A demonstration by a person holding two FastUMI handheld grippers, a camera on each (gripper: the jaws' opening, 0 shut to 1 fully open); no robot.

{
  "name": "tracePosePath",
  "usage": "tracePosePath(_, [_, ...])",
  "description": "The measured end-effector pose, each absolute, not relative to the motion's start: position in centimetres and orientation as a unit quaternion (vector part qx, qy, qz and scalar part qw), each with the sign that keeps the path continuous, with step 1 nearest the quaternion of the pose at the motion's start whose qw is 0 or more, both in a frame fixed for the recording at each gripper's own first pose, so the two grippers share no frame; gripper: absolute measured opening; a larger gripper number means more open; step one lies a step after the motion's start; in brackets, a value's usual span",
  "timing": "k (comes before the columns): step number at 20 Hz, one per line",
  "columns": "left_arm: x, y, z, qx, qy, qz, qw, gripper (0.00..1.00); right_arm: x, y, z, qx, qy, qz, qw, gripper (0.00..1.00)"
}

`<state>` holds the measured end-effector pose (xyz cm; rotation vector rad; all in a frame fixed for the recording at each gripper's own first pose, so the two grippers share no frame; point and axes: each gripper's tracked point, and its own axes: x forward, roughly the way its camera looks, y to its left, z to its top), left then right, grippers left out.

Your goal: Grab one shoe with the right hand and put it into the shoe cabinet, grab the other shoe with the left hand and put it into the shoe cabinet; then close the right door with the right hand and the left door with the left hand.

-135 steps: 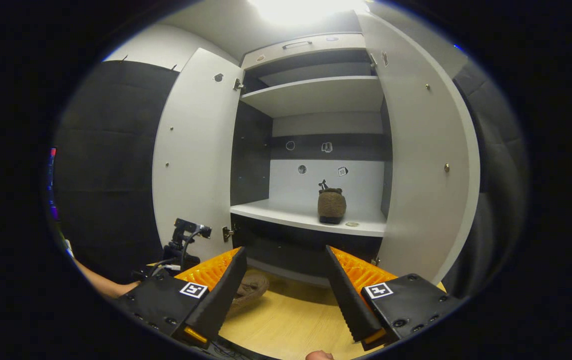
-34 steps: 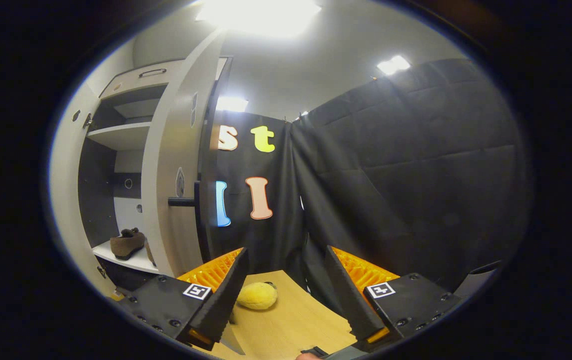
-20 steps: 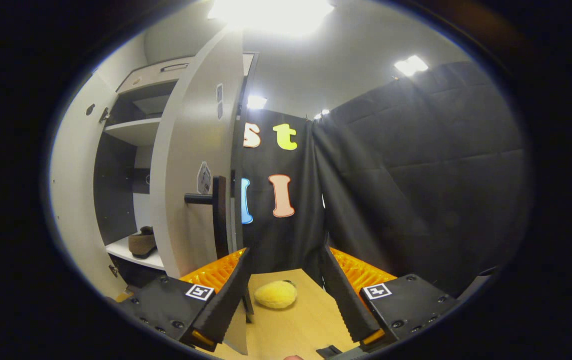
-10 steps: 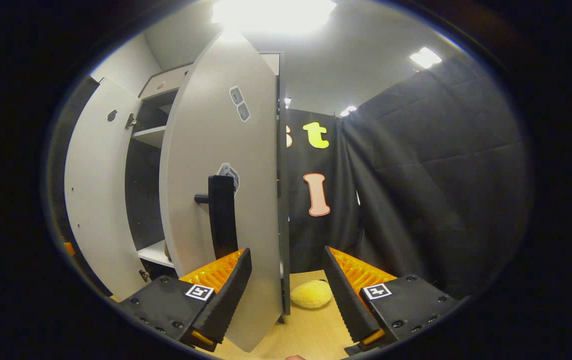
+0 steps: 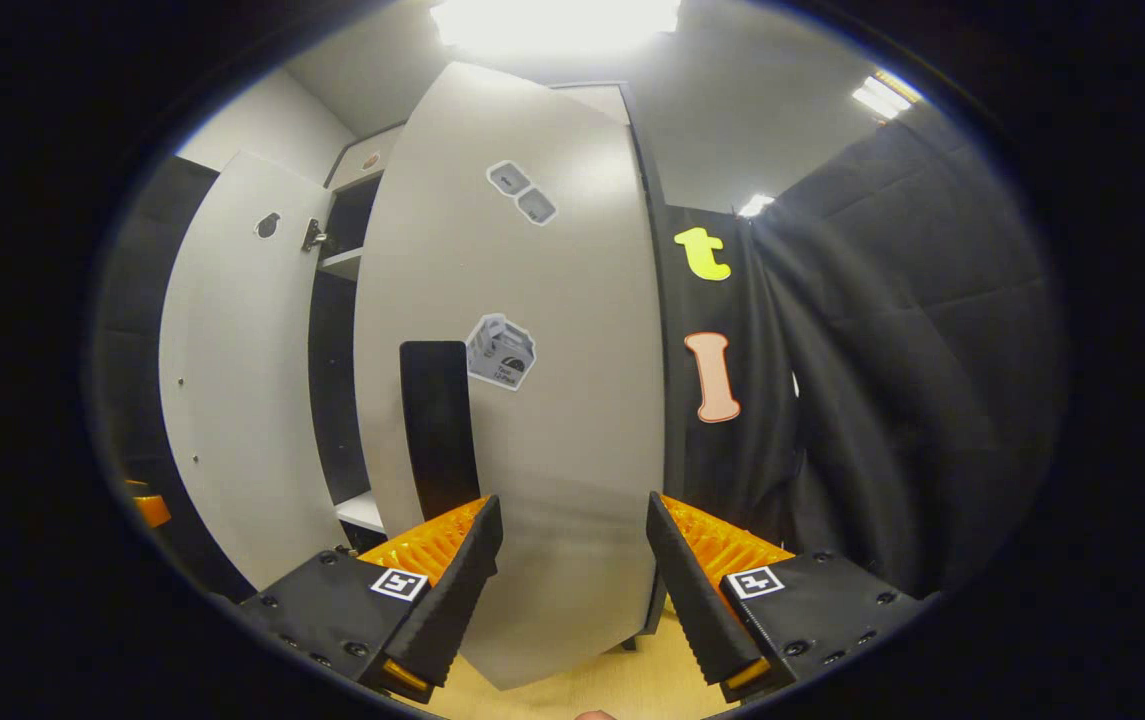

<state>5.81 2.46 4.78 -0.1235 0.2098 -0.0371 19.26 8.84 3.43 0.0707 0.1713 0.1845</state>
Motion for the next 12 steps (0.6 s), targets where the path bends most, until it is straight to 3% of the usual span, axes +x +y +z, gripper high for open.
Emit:
tracePosePath(3, [5.6, 2.9, 4.6, -0.063, 0.108, -0.004, 0.992, 0.99, 20.7, 10.9, 3.3, 0.029, 0.084, 0.109, 0.99, 0.89])
tracePosePath(4, [5.5, 3.0, 4.5, -0.065, 0.11, -0.001, 0.992, 0.99, 21.1, 11.3, 3.4, 0.023, 0.083, 0.111, 0.99, 0.93])
tracePosePath(7, [5.8, 3.7, 4.0, -0.066, 0.114, 0.012, 0.991, 0.94, 21.5, 11.6, 3.6, 0.008, 0.077, 0.115, 0.99, 0.93])
tracePosePath(8, [5.6, 4.0, 4.0, -0.067, 0.115, 0.015, 0.991, 0.99, 21.5, 11.6, 3.6, 0.006, 0.076, 0.116, 0.99, 0.93])
tracePosePath(10, [5.2, 5.0, 4.2, -0.07, 0.114, 0.023, 0.991, 0.94, 21.1, 11.2, 3.7, 0.006, 0.073, 0.114, 0.991, 0.95])
tracePosePath(12, [5.6, 5.6, 4.2, -0.071, 0.115, 0.026, 0.99, 0.98, 20.7, 10.5, 4.1, 0.002, 0.064, 0.11, 0.992, 0.96])
